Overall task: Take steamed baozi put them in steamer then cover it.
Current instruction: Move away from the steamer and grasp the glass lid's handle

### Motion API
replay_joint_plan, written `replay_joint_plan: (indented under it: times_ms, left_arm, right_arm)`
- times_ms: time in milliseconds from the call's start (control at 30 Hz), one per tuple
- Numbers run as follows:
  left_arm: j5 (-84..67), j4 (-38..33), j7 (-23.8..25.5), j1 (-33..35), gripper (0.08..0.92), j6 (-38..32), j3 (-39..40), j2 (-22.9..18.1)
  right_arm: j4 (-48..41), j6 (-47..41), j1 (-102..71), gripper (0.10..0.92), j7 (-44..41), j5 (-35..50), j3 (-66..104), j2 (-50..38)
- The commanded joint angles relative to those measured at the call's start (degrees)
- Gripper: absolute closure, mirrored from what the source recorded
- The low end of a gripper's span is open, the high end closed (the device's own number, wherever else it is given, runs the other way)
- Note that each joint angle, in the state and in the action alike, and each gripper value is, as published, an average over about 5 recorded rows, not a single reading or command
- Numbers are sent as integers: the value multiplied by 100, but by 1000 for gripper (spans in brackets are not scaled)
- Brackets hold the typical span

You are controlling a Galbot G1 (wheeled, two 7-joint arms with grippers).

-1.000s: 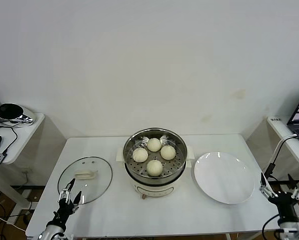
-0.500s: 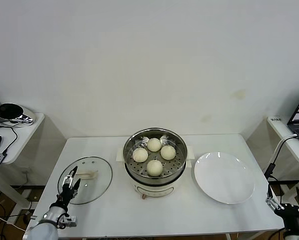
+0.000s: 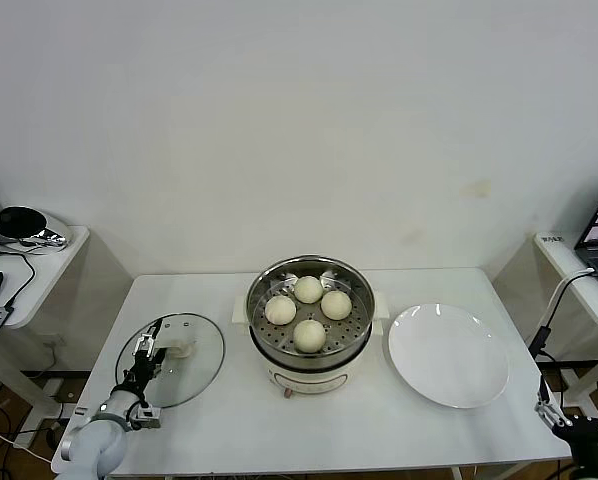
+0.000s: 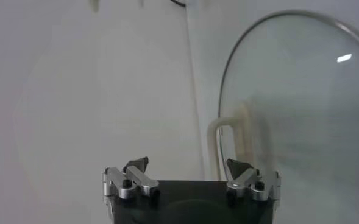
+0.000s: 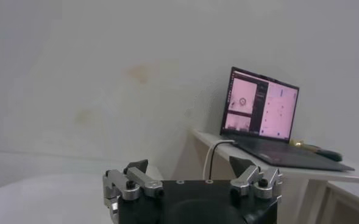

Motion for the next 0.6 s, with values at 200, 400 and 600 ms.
replay_joint_plan:
  times_ms: [200,400,600]
  left_arm:
    - [-97,623,65,-488,214,-24,108,18]
    - [-128,607,152,-497,390,-95,127,39]
    - [-200,792,118,-541,572,-135,151,15]
  right_arm:
    - [-180,29,17,203,-3,-137,-86,29]
    - [-249,46,47,203,-13,-178,-151,38]
    - [-275,57,55,203,-14,-188,-160,40]
